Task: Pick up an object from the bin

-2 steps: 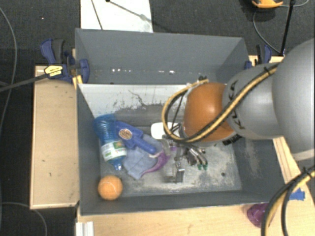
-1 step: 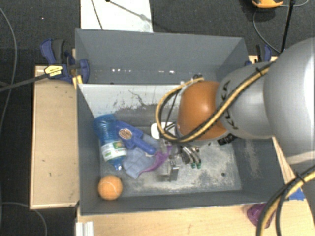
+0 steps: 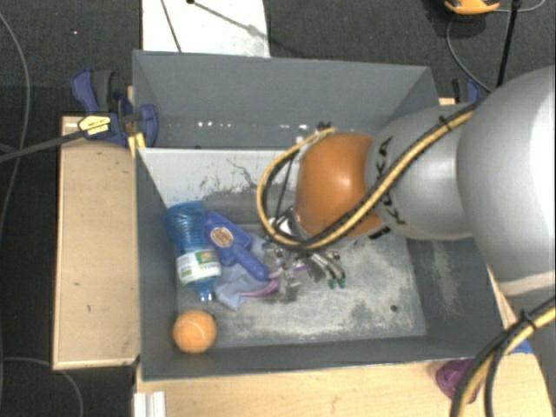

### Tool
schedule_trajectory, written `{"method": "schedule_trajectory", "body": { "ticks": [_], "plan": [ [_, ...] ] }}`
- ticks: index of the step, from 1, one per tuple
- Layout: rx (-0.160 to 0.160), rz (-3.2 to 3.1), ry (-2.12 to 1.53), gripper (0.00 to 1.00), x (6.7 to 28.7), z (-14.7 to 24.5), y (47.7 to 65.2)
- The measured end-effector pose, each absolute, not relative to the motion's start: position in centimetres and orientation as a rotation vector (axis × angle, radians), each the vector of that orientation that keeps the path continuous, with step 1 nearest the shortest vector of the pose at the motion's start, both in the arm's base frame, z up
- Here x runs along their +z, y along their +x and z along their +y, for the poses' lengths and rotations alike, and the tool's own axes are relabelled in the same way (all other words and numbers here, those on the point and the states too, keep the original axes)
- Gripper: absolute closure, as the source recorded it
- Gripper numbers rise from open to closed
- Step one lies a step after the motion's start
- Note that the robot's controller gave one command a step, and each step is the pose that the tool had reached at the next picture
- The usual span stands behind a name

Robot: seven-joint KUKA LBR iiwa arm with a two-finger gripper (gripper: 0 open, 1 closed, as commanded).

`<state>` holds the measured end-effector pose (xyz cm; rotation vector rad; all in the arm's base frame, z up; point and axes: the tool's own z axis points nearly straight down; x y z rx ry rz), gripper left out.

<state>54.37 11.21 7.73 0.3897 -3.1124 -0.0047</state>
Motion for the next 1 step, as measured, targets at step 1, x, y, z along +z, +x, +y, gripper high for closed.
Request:
{"method": "schedule_trajectory", "body": {
  "ticks": [1],
  "plan": [
    [-0.005,-3.113,0.388,1.00,7.73,11.21,54.37]
  ]
}}
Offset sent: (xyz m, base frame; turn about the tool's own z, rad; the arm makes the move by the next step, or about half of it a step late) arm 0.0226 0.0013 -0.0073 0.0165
